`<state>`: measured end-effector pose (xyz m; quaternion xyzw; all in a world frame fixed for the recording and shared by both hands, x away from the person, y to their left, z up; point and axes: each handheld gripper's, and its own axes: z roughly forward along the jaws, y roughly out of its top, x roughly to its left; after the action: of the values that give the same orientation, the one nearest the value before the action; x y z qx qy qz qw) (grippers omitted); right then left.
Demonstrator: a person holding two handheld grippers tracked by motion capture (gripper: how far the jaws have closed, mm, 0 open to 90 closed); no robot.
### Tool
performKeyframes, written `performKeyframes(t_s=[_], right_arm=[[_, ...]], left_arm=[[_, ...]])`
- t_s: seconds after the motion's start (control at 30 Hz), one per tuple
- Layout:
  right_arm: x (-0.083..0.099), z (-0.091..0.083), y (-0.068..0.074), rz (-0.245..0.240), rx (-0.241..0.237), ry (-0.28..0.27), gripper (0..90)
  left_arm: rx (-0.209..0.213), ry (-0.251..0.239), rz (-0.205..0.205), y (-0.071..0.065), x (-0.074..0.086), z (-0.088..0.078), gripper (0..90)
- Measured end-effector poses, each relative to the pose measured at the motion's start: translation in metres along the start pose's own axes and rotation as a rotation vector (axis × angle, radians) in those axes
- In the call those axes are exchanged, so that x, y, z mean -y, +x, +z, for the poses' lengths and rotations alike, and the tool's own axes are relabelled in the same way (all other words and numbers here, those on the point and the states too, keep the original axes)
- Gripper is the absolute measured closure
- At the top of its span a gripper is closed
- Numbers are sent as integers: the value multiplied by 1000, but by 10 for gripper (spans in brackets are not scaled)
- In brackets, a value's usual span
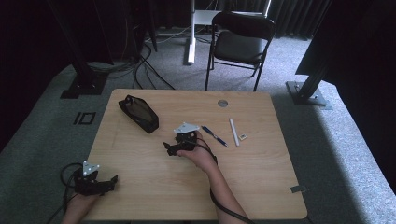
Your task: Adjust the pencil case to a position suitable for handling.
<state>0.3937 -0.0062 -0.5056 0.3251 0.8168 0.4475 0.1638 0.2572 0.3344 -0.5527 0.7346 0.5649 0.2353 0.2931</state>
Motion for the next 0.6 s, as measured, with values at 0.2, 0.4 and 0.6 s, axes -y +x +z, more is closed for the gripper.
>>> performKeyframes(t_s=[0.2,0.4,0.6], right_arm=[[-6,11,4,-6,-4,-6,138],[-12,20,6,-3,-2,-26,141],[-17,32,10,0,-10,-20,141]], left_arm=[[0,0,0,0,0,0,17],[0,0,0,0,0,0,17],[0,0,0,0,0,0,17]])
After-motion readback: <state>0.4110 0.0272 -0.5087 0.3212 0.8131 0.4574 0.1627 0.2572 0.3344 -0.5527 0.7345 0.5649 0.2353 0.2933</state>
